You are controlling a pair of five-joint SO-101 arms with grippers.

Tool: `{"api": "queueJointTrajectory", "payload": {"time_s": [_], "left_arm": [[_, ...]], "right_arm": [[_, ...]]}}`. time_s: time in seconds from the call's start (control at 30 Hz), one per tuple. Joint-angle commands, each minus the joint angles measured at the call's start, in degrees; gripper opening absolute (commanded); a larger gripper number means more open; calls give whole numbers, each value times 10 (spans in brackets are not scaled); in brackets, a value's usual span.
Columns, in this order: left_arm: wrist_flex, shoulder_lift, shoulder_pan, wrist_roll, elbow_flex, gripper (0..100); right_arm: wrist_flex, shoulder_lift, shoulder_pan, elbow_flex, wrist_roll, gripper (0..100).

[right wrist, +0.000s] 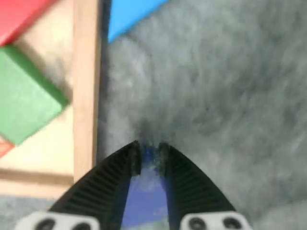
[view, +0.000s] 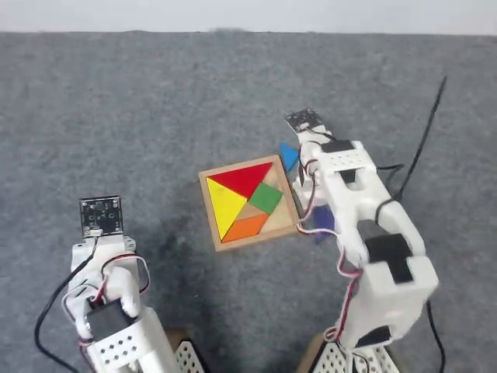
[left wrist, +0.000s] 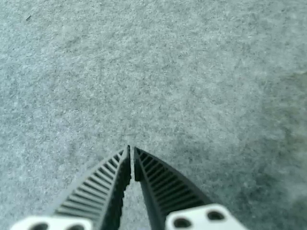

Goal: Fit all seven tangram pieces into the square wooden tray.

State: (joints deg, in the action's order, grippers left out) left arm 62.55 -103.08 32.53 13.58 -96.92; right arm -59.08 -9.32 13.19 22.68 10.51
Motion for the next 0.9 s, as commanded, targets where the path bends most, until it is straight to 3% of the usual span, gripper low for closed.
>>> {"api": "queueJointTrajectory", "payload": {"time_s": [0.0,0.1,0.33,0.57,0.87], "left_arm": [[2,-9,0,7,5,15],[2,-9,0,7,5,15],[2,-9,0,7,5,15],[2,-9,0,7,5,15],[2,-9,0,7,5,15]], "right_arm": [[22,154,-23,62,-23,58],[41,225,-23,136,-40,66],[42,206,-20,171,-75,234],[57,128,11,142,-168,237],[58,56,11,122,-176,215]]}}
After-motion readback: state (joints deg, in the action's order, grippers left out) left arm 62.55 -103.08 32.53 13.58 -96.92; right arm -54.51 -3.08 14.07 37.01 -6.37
